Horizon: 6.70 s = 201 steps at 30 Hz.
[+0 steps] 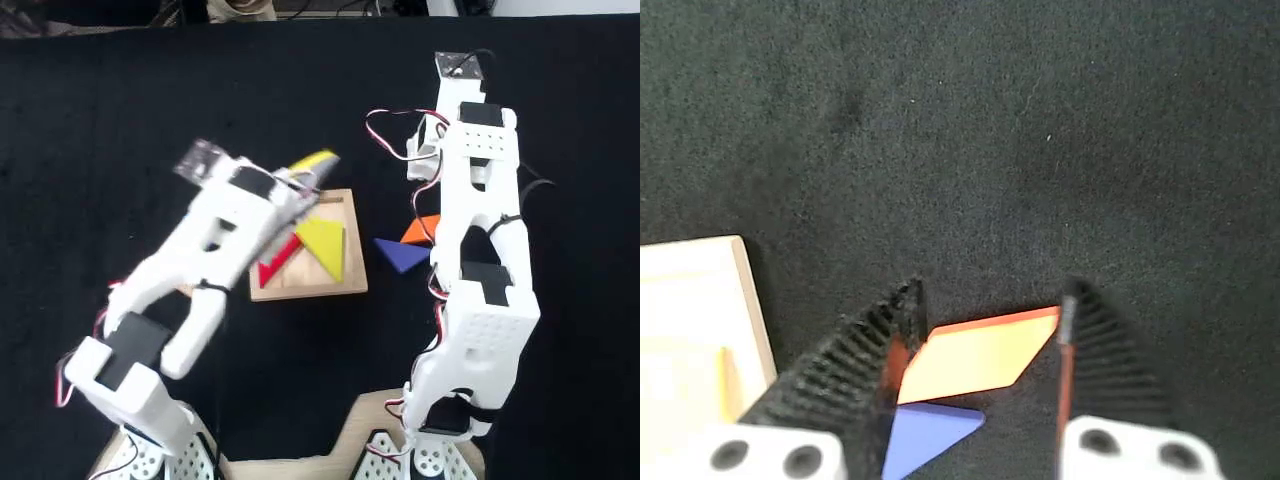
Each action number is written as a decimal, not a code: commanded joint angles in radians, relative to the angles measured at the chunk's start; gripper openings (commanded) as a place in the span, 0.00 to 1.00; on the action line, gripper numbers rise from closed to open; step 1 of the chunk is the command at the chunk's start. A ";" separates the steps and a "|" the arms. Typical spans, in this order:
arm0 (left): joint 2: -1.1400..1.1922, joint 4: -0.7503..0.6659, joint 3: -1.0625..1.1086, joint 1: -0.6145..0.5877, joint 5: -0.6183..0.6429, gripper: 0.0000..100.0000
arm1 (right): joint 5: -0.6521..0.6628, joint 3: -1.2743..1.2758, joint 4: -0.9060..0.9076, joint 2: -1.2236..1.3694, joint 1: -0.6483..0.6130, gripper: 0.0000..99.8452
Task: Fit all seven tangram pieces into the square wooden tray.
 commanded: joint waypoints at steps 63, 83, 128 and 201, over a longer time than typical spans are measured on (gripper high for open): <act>0.368 0.276 -0.099 -0.613 -0.709 0.06 | 0.107 -0.980 0.473 0.627 -0.542 0.01; 0.376 0.282 -0.125 -0.613 -0.706 0.06 | 0.112 -0.928 0.485 0.656 -0.560 0.01; 0.377 0.278 -0.133 -0.591 -0.709 0.06 | 0.756 0.472 0.192 -0.318 -0.494 0.42; 0.377 0.278 -0.133 -0.587 -0.709 0.06 | 0.753 0.110 0.244 0.097 -0.574 0.35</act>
